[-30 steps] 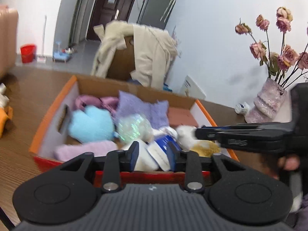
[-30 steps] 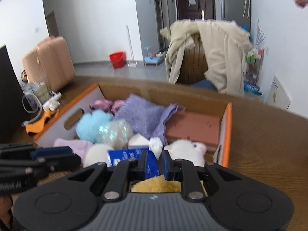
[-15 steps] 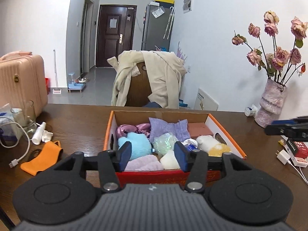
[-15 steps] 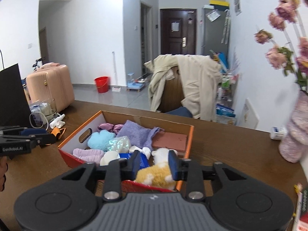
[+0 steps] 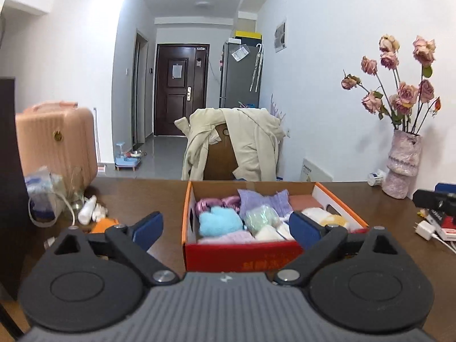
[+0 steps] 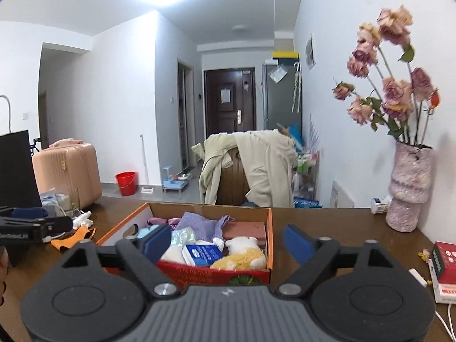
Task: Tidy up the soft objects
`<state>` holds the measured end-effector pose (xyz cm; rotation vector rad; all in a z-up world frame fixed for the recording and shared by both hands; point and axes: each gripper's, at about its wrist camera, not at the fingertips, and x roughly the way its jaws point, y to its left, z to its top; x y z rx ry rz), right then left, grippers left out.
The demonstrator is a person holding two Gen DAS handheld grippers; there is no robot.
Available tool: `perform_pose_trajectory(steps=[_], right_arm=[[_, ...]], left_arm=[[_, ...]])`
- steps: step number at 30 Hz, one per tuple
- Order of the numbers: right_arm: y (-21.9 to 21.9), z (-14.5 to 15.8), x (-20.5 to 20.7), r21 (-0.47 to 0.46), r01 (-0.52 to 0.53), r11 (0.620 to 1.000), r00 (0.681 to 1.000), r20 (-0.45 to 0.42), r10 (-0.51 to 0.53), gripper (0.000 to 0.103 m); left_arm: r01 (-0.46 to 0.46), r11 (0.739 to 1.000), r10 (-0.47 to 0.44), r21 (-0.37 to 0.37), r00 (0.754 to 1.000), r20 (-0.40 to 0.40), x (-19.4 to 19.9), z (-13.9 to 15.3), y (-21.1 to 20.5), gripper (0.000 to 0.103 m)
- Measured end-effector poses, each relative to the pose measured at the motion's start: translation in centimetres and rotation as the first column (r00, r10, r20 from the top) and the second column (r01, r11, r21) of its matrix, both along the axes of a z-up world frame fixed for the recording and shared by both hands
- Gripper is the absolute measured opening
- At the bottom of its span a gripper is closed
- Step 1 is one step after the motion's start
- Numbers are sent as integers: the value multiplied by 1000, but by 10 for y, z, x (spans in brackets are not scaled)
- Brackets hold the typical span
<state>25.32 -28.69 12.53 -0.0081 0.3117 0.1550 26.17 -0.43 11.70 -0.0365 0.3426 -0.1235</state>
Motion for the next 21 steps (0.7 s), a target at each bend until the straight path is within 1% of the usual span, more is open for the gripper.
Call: perform_pose_trajectory(steps=[2,6,8,10,11,13,15,16,18,21], right_arm=[[4,-8,-12,-7,10,1000,1000,-19,-10,90],[11,-21,-50,26,28,999,1000,-12,-28,90],[16,-26,-72,35,34,999,999,9,-35,90],[19,-35,-94,42,37,998,999,25,-38,90],[21,-39,-104,35,39,999,999,20,-40,90],[28,-49,-127,13,27,1000,999,23,-27,90],[35,-57,-149,4,36,999,999,20,-36,90],[39,-62,-163,16,42,999,999,16,-42,90],[44,-71,-189,52,54,997,999,-1,-54,90],[49,-88,-226,82,61,995,998,-28,-59,91]], left_arm=[[4,1000,-4,-6,1000,13,-15,-7,3,98],[-10,1000,9,17,998,65,-53,-16,6,100],[-3,1000,2,1,997,81,-73,-16,10,103],[19,1000,-19,-13,997,71,-95,-16,17,103],[19,1000,-17,-20,997,75,-108,-17,19,103],[-1,999,4,-35,995,103,-132,-22,22,103],[-23,999,28,-44,993,118,-159,-29,23,103],[-28,999,33,-43,991,127,-173,-33,23,103],[-35,999,36,-13,989,140,-202,-42,21,103],[-59,998,56,24,989,136,-238,-55,17,103]])
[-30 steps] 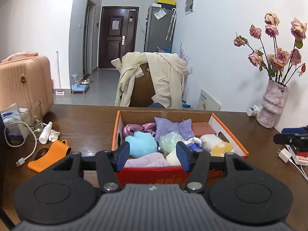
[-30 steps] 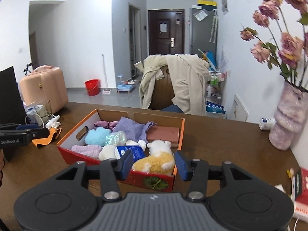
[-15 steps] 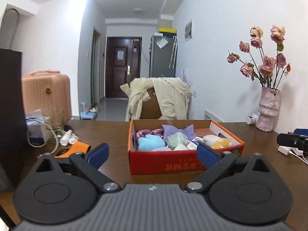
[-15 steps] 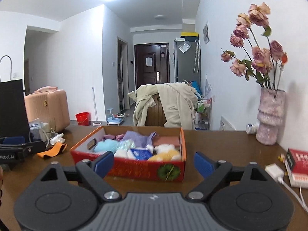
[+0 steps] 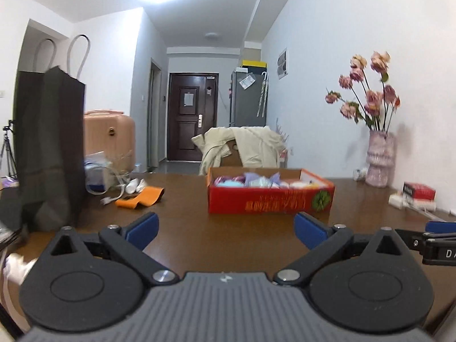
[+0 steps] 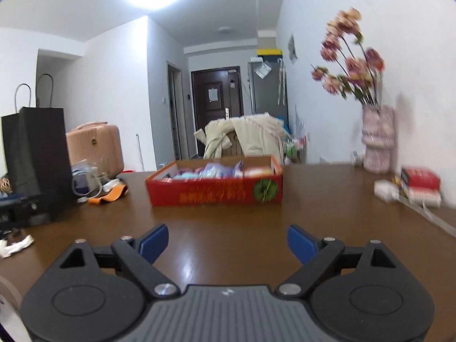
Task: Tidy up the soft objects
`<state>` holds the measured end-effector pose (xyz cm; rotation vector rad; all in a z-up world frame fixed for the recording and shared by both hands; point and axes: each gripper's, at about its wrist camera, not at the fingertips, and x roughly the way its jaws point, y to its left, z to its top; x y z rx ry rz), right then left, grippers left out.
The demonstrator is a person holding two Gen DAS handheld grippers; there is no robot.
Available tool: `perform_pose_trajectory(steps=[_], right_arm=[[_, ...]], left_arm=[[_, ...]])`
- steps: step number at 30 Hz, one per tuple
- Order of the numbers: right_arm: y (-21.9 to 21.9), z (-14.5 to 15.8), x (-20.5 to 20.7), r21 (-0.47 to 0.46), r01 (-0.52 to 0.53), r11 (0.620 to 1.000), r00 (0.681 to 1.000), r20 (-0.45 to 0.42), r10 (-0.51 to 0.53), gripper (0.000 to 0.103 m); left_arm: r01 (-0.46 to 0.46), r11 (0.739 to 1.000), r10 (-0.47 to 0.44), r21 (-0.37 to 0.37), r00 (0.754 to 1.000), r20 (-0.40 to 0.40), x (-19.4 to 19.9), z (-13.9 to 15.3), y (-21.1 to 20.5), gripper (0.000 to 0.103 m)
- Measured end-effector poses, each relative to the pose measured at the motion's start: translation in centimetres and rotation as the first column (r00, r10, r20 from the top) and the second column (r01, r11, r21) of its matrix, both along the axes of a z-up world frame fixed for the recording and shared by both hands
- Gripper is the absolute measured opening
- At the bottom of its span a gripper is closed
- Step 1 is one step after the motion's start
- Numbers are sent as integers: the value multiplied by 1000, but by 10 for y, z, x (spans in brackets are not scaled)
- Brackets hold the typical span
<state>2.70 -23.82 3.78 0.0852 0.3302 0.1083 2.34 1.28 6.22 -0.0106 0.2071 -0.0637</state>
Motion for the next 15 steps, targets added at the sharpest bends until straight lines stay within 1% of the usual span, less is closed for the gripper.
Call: perform_pose_trajectory(steps=[2,4,6,8,15], right_arm=[[2,-9,-19,2,-20,1000,1000,-14,20,91],[1,-12,-26,4,-20,1000,1000,-22,20,92],[-1,-11,-25,8,-5,1000,1000,-24,5,92],[1,-11,-23,3,-21,1000,999,-26,21,92],[4,-6,-21,-13,-39,999,999,-8,38,92]], left_arm=[[13,999,-13,48,1000,-11,-17,-8,-6,103],[16,997,-15,70,1000,-9,-23,-12,-10,103],[8,998,-8,54,1000,-12,-22,-11,-10,103],[-6,999,6,38,1000,-5,-22,-11,-7,103],[8,1000,-8,20,1000,-11,-19,-11,-3,103]])
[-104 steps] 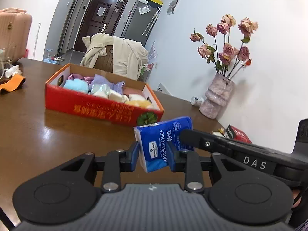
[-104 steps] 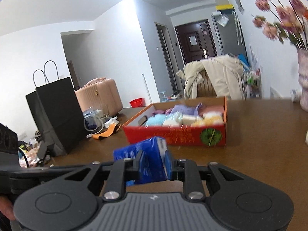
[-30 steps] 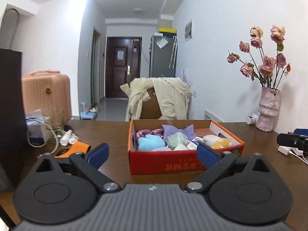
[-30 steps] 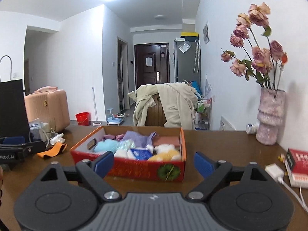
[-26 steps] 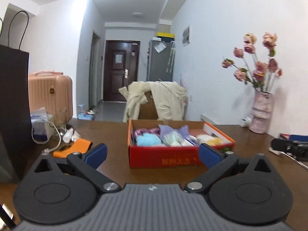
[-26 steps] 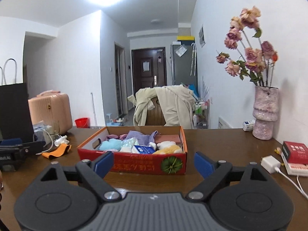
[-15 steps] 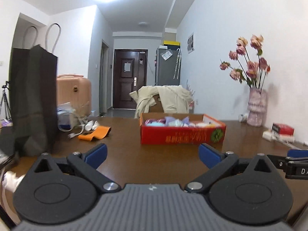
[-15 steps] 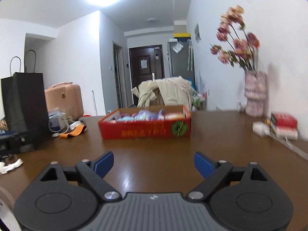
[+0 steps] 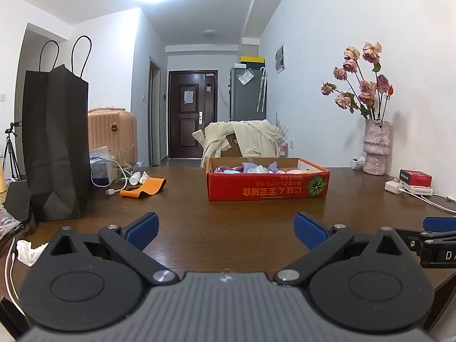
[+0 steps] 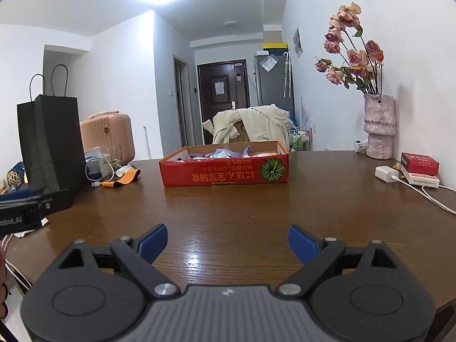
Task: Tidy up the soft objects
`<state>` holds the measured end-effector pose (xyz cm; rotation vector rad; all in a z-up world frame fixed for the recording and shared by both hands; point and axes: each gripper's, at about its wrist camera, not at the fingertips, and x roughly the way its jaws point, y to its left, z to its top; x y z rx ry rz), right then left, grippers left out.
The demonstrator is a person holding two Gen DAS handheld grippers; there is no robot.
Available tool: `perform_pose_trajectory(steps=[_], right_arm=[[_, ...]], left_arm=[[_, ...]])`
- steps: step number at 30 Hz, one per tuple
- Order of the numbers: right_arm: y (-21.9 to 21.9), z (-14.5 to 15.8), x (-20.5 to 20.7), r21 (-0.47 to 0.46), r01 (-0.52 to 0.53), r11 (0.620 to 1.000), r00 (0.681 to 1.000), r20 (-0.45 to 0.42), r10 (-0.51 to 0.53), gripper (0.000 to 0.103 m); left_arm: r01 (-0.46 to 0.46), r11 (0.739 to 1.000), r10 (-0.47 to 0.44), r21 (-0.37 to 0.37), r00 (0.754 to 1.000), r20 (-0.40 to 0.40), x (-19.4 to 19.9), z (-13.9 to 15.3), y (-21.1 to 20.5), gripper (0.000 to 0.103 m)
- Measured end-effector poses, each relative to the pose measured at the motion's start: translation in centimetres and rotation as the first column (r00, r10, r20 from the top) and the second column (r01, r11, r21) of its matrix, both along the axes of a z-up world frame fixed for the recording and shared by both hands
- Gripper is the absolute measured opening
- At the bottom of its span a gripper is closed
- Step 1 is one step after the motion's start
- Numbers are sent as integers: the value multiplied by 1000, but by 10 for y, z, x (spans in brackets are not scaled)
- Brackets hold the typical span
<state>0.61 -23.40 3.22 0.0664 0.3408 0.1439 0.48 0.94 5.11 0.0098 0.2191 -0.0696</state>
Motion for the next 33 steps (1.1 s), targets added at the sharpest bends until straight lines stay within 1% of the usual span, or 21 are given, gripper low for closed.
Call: perform_pose_trajectory(steps=[5,33], right_arm=[[1,3,2,-7,-17,1000,1000,11,17,92],[-1,1,2,6,-9,1000,1000,5,9,92]], left_arm=[[-6,1000,6,-3,1000,5,0,-1,1,103],[-6,1000,6,2,1000,10,0,0,0,103]])
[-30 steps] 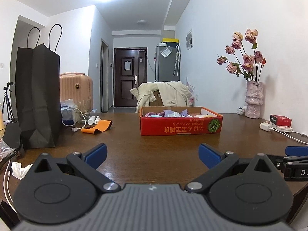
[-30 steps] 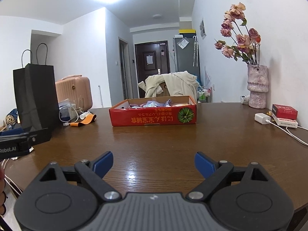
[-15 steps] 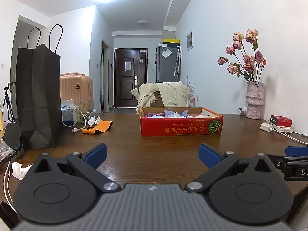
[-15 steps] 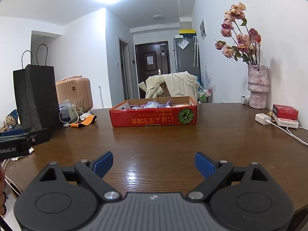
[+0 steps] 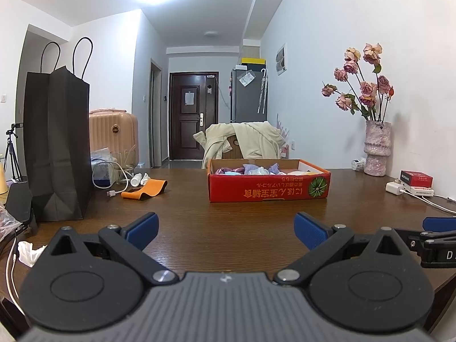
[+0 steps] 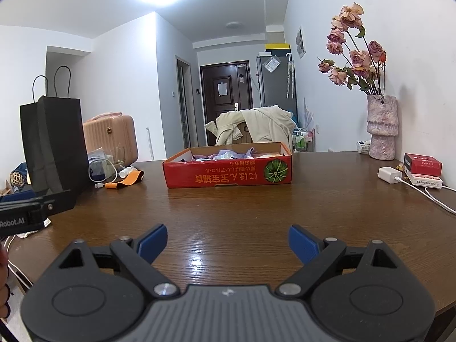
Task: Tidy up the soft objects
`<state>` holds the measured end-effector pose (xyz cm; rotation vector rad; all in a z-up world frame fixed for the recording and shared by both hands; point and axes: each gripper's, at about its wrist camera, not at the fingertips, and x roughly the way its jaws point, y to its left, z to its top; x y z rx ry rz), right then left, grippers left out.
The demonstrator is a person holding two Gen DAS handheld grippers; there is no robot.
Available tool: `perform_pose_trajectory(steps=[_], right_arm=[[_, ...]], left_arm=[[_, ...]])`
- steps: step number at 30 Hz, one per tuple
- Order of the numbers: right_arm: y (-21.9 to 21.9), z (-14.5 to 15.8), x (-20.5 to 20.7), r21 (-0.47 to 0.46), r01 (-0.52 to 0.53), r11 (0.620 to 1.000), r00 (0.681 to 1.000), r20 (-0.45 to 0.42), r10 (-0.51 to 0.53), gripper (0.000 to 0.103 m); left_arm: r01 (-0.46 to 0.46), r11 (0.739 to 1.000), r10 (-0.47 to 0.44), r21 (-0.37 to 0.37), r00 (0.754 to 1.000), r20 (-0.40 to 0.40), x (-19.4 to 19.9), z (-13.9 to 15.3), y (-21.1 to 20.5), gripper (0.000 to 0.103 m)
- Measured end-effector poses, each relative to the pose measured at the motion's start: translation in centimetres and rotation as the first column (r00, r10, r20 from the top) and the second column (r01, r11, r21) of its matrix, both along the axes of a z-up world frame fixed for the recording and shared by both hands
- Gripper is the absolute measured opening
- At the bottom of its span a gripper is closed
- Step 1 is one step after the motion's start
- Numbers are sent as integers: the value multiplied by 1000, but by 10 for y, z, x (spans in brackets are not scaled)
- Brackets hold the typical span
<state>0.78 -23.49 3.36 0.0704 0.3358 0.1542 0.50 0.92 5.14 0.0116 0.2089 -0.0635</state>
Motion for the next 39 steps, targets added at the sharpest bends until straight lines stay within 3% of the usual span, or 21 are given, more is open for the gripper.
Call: perform_pose_trajectory(steps=[19,39], right_arm=[[0,-2,1,5,9,1000,1000,-9,-9,92],[1,3,-3,-5,11,1000,999,44,-11,92]], left_arm=[[6,1000,-6,6,1000,2,-1,0,-1,103],[29,999,-30,12,999,45,-7,3,2,103]])
